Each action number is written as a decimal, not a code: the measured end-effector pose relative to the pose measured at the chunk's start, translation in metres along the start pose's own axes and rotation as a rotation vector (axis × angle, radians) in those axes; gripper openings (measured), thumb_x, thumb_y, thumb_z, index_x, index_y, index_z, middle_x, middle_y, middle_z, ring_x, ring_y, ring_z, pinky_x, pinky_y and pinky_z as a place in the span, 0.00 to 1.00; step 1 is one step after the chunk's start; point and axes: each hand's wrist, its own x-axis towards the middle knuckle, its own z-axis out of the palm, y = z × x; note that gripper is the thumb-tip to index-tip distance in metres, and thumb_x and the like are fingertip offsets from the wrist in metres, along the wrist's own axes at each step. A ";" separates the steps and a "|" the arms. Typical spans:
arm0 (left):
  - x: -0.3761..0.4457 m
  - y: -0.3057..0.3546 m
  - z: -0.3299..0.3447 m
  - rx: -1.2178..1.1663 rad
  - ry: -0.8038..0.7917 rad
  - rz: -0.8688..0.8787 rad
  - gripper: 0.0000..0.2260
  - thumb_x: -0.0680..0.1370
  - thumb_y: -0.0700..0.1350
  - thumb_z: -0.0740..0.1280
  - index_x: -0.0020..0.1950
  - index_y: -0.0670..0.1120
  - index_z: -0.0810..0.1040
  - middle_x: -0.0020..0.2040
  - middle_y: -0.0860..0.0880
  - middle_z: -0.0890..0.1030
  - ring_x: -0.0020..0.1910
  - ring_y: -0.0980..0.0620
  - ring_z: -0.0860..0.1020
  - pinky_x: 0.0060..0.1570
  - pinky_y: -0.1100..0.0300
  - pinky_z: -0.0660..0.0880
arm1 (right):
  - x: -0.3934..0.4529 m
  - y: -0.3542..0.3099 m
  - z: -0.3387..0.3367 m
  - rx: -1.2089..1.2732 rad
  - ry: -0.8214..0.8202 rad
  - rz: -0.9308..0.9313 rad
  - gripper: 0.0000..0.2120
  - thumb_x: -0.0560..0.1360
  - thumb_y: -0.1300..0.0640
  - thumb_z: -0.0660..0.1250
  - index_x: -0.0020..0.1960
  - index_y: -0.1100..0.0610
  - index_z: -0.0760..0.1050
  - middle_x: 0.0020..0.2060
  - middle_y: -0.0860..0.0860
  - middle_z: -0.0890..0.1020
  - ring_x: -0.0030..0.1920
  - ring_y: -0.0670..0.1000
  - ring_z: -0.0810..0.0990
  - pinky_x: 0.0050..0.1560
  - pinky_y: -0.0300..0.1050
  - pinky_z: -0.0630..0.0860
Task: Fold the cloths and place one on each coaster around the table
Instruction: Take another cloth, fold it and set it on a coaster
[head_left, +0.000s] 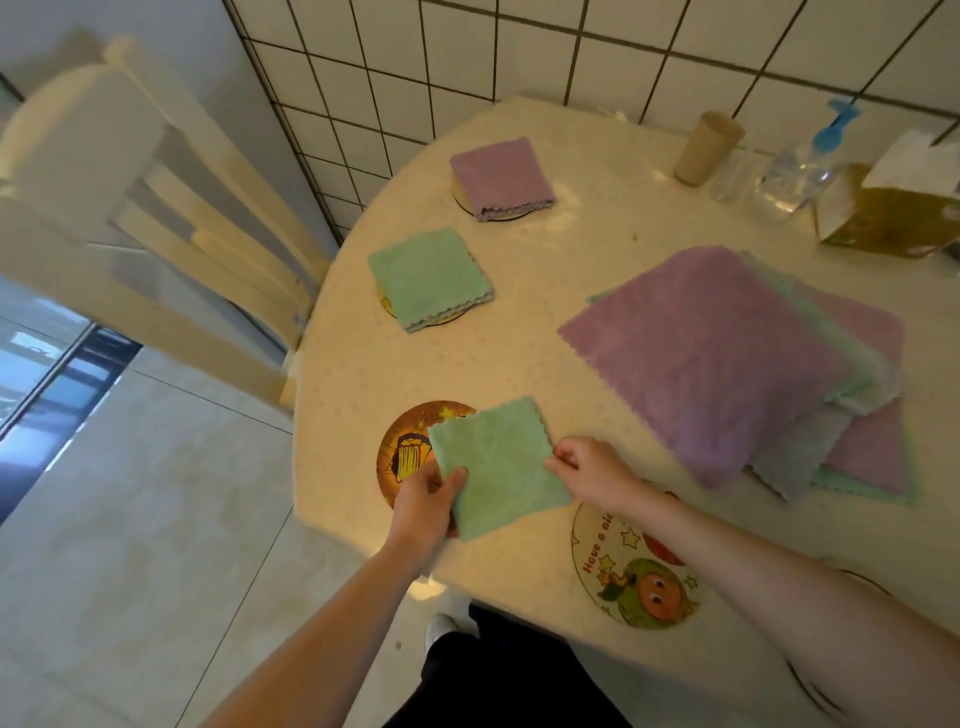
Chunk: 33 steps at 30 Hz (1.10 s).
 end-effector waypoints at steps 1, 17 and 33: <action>0.000 0.001 0.000 -0.006 -0.002 -0.003 0.04 0.80 0.45 0.64 0.52 0.48 0.78 0.45 0.47 0.84 0.41 0.51 0.84 0.32 0.54 0.80 | 0.001 0.000 -0.001 0.000 -0.010 0.011 0.12 0.77 0.53 0.63 0.38 0.56 0.73 0.29 0.49 0.74 0.30 0.47 0.71 0.32 0.43 0.67; -0.010 0.004 -0.001 0.548 0.147 0.127 0.19 0.69 0.54 0.75 0.55 0.54 0.71 0.43 0.58 0.77 0.40 0.58 0.76 0.35 0.64 0.71 | 0.014 -0.023 -0.022 -0.330 -0.066 0.120 0.10 0.71 0.51 0.68 0.48 0.55 0.73 0.41 0.50 0.80 0.40 0.50 0.79 0.40 0.46 0.76; -0.008 0.015 0.018 0.484 0.156 -0.123 0.20 0.68 0.43 0.72 0.57 0.44 0.70 0.45 0.49 0.75 0.40 0.52 0.74 0.30 0.61 0.69 | 0.064 -0.059 -0.022 -0.618 -0.181 -0.163 0.23 0.68 0.53 0.65 0.61 0.51 0.63 0.57 0.53 0.65 0.58 0.56 0.62 0.55 0.49 0.66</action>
